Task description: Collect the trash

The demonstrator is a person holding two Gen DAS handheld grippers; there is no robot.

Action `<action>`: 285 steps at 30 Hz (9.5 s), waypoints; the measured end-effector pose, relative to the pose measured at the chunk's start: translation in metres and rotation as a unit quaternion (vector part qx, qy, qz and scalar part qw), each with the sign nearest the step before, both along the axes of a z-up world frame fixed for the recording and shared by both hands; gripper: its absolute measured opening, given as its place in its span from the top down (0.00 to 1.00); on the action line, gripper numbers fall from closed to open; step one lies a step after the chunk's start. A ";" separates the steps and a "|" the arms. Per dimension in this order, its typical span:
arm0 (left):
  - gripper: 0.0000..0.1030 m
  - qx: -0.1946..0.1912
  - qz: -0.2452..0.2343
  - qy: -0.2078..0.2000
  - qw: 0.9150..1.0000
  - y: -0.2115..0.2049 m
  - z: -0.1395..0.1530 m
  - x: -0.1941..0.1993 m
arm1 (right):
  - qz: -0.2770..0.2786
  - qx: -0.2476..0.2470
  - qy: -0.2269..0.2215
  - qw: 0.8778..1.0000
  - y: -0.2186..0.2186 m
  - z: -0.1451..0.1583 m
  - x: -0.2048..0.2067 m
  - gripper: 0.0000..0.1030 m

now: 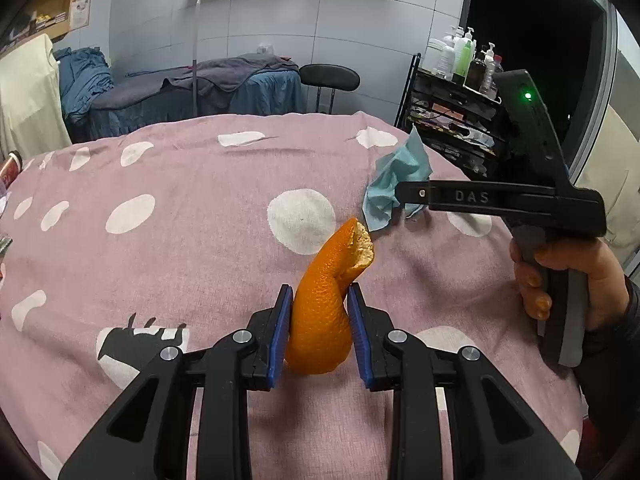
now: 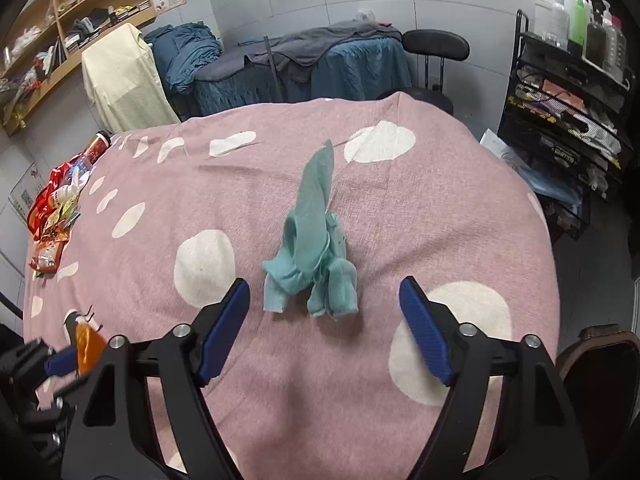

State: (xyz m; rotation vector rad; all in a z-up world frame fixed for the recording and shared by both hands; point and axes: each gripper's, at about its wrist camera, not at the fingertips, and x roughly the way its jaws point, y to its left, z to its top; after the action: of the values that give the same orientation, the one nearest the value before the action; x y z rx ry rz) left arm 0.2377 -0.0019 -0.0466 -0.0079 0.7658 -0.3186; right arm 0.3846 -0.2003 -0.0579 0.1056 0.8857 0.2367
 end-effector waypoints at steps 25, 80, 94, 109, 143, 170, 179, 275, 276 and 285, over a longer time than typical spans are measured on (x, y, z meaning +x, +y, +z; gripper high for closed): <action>0.72 -0.032 0.015 -0.014 0.999 0.008 0.006 -0.023 | 0.002 0.034 -0.029 0.999 -0.008 0.016 -0.037 0.83; 0.72 -0.082 -0.132 -0.038 0.987 -0.135 0.027 -0.108 | -0.249 0.017 -0.001 0.968 -0.233 -0.028 -0.221 0.83; 0.72 -0.081 -0.134 -0.041 0.987 -0.139 0.030 -0.115 | -0.259 0.007 0.024 0.966 -0.230 -0.057 -0.233 0.28; 0.72 -0.066 -0.189 -0.036 0.979 -0.187 0.032 -0.107 | -0.302 0.016 -0.085 0.949 -0.232 -0.012 -0.278 0.17; 0.18 0.000 -0.259 0.045 0.965 -0.309 -0.017 -0.066 | -0.421 0.010 -0.124 0.898 -0.295 0.018 -0.320 0.07; 0.05 -0.089 -0.098 -0.108 0.985 -0.157 0.041 -0.117 | -0.352 -0.018 -0.183 0.918 -0.222 0.030 -0.322 0.05; 0.05 -0.070 -0.017 -0.156 0.985 -0.109 0.049 -0.139 | -0.296 -0.055 -0.233 0.925 -0.158 0.041 -0.330 0.05; 0.05 -0.045 0.094 -0.230 0.968 -0.042 0.054 -0.190 | -0.162 -0.051 -0.303 0.938 -0.052 0.058 -0.370 0.05; 0.05 -0.046 0.094 -0.228 0.968 -0.041 0.054 -0.190 | -0.162 -0.050 -0.302 0.938 -0.052 0.057 -0.370 0.05; 0.05 -0.041 0.093 -0.227 0.969 -0.041 0.051 -0.188 | -0.164 -0.051 -0.298 0.939 -0.051 0.056 -0.370 0.05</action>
State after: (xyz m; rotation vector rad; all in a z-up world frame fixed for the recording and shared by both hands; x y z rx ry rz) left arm 0.0497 -0.0429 0.0042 -0.0813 0.2925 -0.1627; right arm 0.0141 -0.2511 -0.0015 0.0769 0.2655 -0.0930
